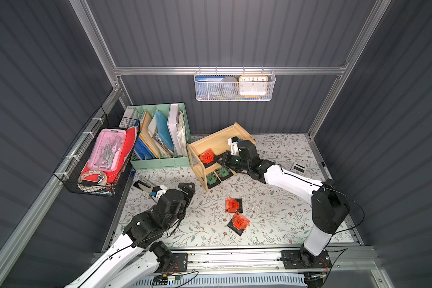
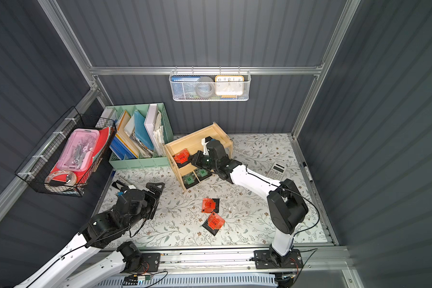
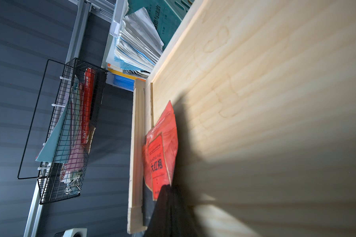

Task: Place the tea bags on the shelf by color
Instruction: Place the tea bag on the shelf.

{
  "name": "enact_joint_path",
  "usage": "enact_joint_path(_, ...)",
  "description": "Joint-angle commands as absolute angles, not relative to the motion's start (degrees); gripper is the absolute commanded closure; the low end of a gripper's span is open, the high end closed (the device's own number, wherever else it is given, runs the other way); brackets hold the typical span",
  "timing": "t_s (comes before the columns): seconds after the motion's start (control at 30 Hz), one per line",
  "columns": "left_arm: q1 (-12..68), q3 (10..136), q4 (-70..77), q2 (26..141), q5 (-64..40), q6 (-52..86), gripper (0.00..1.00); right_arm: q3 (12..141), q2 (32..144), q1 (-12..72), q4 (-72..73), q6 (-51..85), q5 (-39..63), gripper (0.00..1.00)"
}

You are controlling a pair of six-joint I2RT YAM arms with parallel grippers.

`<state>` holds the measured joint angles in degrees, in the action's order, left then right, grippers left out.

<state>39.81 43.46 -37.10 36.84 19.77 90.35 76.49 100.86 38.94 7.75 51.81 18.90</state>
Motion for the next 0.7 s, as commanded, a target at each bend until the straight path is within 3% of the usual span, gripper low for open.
enact_joint_path(0.0,39.7,42.4,-38.3,36.5,20.7,91.2,0.0,78.2,101.3,39.3,6.1,51.9,18.2,0.9)
enact_joint_path(0.67,39.7,42.2,-38.2,36.3,20.8,91.3,0.0,79.6,100.4,39.3,2.2,50.1,16.3,0.67)
